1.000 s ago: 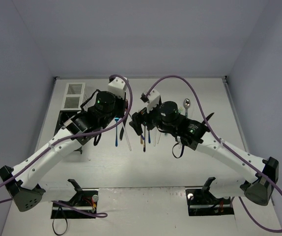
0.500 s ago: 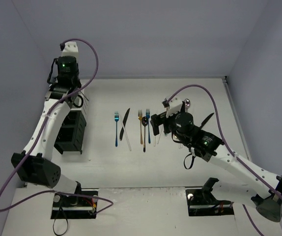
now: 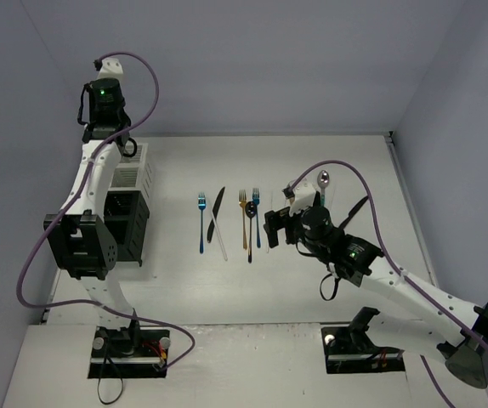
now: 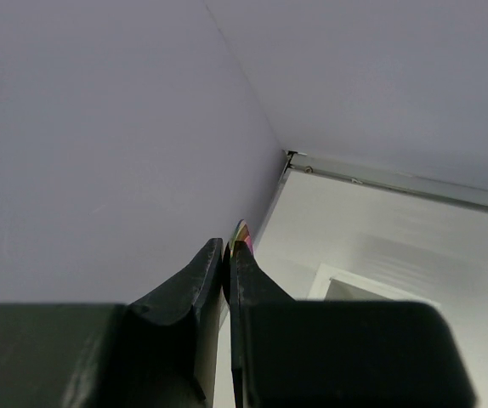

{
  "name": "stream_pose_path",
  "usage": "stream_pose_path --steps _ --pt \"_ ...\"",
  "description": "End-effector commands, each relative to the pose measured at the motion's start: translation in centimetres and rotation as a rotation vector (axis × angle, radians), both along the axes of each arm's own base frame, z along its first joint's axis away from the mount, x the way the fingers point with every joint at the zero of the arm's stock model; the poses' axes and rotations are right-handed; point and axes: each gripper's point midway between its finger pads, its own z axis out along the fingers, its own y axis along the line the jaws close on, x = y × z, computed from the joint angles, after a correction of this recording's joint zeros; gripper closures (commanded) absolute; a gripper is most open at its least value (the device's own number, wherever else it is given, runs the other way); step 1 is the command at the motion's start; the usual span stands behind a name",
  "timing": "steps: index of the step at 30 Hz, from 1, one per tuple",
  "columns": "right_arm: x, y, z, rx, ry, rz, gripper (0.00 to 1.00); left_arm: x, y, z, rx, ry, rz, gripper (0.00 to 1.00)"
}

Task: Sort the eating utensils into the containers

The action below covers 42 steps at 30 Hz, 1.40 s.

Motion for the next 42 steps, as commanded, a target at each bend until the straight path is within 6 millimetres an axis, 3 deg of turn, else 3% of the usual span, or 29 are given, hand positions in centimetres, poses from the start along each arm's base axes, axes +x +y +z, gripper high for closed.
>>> stream_pose_path --steps 1,7,11,13,15,18,21,23,29,33,34,36,38,42 --pt "0.4 0.2 1.4 0.056 -0.037 -0.014 0.00 0.9 -0.1 4.8 0.023 -0.153 -0.027 1.00" --pt "1.0 -0.5 0.7 0.036 -0.028 -0.065 0.00 1.5 -0.3 -0.1 -0.025 -0.113 -0.030 1.00" --pt "1.7 -1.4 1.0 0.032 -0.033 -0.106 0.00 1.5 -0.5 -4.9 -0.064 -0.035 -0.020 0.99" --pt "2.0 -2.0 1.1 0.033 -0.034 -0.135 0.00 1.5 -0.2 -6.2 -0.071 -0.017 -0.004 0.96" --pt "2.4 -2.9 1.2 0.030 -0.041 -0.182 0.00 1.3 0.0 -7.0 -0.096 -0.016 0.006 0.85" --pt "3.3 -4.8 1.1 0.031 -0.036 -0.271 0.00 1.1 -0.2 -6.7 -0.123 -0.030 0.005 0.73" --pt "5.1 -8.1 0.5 0.008 -0.008 -0.415 0.00 0.4 -0.6 -4.5 -0.147 -0.077 -0.017 0.43" --pt "6.0 -9.2 -0.3 -0.017 0.031 -0.469 0.01 -0.4 -0.9 -2.2 -0.165 -0.121 -0.032 0.35" --pt "9.9 -13.9 -3.2 0.024 0.173 -0.650 0.16 -4.5 -2.8 3.0 -0.299 -0.167 -0.095 0.18" --pt "12.5 -14.8 -5.9 -0.010 0.255 -0.692 0.27 -8.1 -5.5 5.2 -0.405 -0.160 -0.185 0.15" --pt "12.9 -14.9 -5.6 -0.006 0.249 -0.698 0.30 -9.0 -5.8 5.4 -0.429 -0.158 -0.188 0.15" --pt "14.2 -15.1 -7.4 -0.035 0.292 -0.714 0.34 -11.1 -8.7 5.4 -0.527 -0.138 -0.290 0.15" --pt "15.0 -15.4 -8.6 -0.046 0.320 -0.728 0.36 -13.1 -10.1 4.8 -0.558 -0.119 -0.338 0.15" --pt "16.4 -15.8 -11.1 -0.082 0.372 -0.743 0.49 -18.2 -15.0 0.2 -0.635 0.015 -0.496 0.15"
